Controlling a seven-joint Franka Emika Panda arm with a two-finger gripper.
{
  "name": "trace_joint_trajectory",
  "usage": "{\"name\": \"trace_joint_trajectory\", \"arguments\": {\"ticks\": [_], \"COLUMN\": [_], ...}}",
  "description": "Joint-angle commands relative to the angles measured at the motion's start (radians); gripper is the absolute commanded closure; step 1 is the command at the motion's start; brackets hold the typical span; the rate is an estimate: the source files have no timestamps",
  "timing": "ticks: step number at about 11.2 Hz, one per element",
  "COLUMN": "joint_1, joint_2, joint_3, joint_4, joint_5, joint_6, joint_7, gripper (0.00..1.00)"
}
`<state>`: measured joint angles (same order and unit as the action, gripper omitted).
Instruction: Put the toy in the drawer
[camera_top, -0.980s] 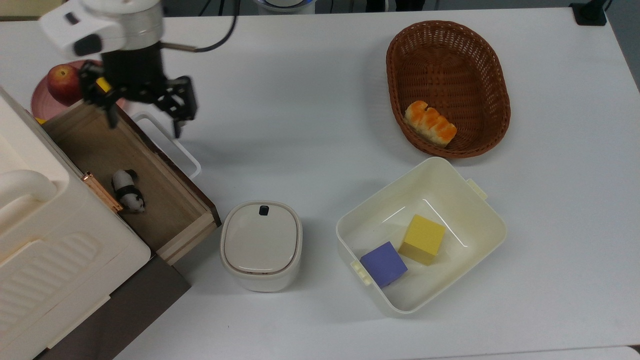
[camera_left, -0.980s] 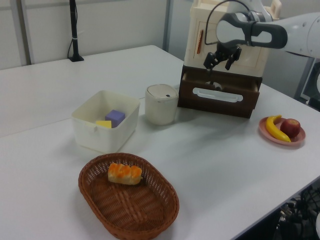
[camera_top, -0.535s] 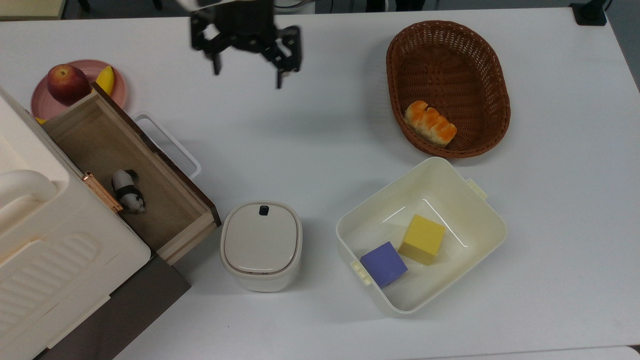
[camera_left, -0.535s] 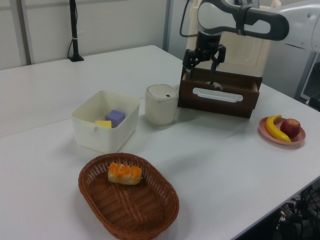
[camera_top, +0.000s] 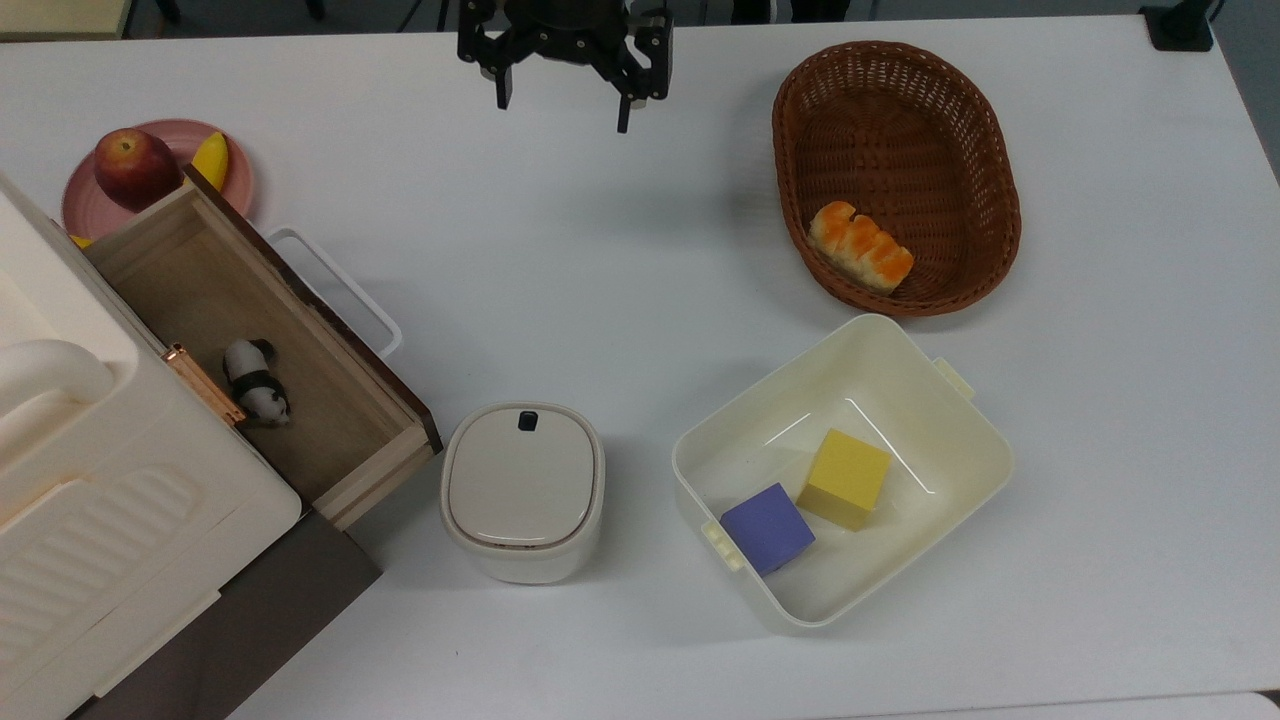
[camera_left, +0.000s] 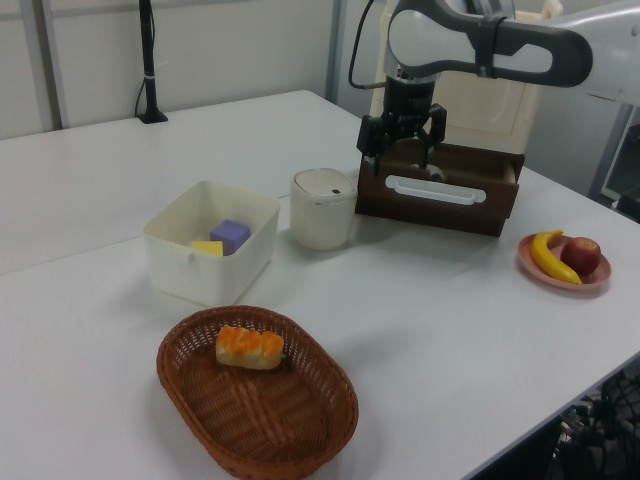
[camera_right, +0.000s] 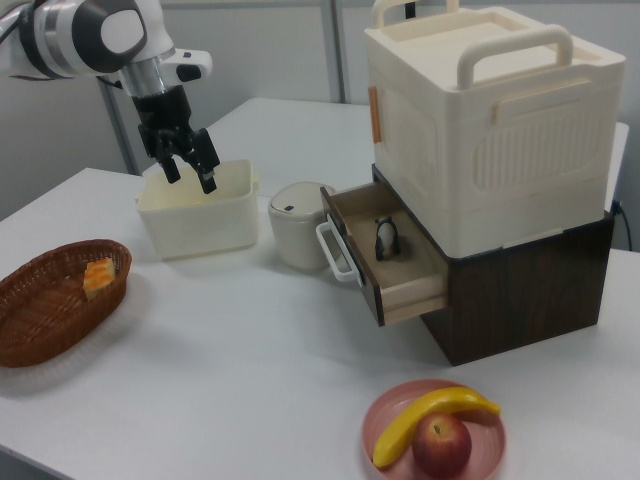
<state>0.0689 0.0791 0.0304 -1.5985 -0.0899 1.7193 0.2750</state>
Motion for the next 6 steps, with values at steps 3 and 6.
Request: {"name": "trace_joint_trajectory", "arguments": {"ticks": [3, 6], "joint_1": [-0.014, -0.034], "joint_2": [-0.061, -0.065], "joint_3": [-0.052, -0.052], "joint_4": [-0.041, -0.04], "joint_5": [0.041, 0.059], "joint_6": [0.005, 0.005], "joint_7": [-0.155, -0.191], "gripper": [0.0, 0.0]}}
